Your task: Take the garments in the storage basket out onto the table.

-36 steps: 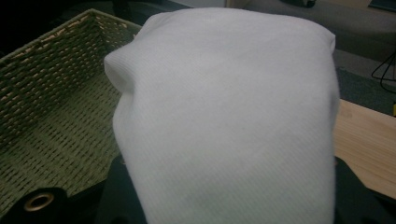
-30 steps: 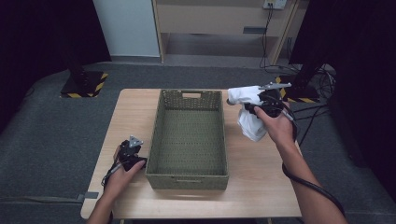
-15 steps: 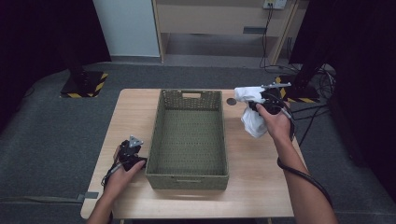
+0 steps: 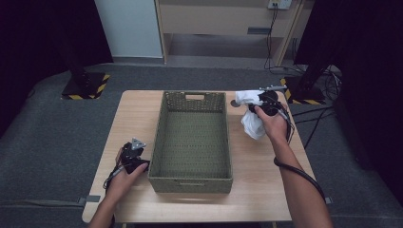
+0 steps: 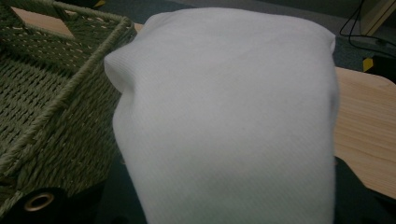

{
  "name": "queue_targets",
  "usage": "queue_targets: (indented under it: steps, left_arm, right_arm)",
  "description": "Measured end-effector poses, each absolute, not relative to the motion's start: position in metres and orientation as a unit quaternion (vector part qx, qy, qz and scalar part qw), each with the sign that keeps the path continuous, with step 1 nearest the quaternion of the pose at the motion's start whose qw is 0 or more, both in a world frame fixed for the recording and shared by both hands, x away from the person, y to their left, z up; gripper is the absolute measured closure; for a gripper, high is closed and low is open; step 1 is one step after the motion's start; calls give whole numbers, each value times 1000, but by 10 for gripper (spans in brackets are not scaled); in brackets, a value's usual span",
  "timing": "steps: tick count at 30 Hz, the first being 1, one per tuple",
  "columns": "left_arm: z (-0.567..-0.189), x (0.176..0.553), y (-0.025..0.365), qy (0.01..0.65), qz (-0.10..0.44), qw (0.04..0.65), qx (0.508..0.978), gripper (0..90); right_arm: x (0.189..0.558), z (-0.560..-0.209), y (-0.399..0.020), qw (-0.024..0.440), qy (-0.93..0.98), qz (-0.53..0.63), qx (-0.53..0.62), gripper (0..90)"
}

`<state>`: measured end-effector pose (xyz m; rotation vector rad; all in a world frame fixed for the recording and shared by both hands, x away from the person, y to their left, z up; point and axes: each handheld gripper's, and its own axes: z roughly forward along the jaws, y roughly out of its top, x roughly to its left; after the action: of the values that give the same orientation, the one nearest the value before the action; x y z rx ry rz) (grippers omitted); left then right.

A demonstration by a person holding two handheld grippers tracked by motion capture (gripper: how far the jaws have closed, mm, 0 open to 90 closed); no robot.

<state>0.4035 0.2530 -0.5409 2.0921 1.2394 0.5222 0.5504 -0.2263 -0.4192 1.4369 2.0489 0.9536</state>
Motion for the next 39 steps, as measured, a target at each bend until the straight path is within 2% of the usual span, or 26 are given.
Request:
queue_targets:
  steps: [20,39]
  left_arm:
    - [-541,403,253,473,199,322,796,0]
    - [-541,404,253,473,199,321,796,0]
  right_arm:
    - [561,-468,-233,219,742,335,538,518]
    - [568,-499,-237,214,742,317,551,498]
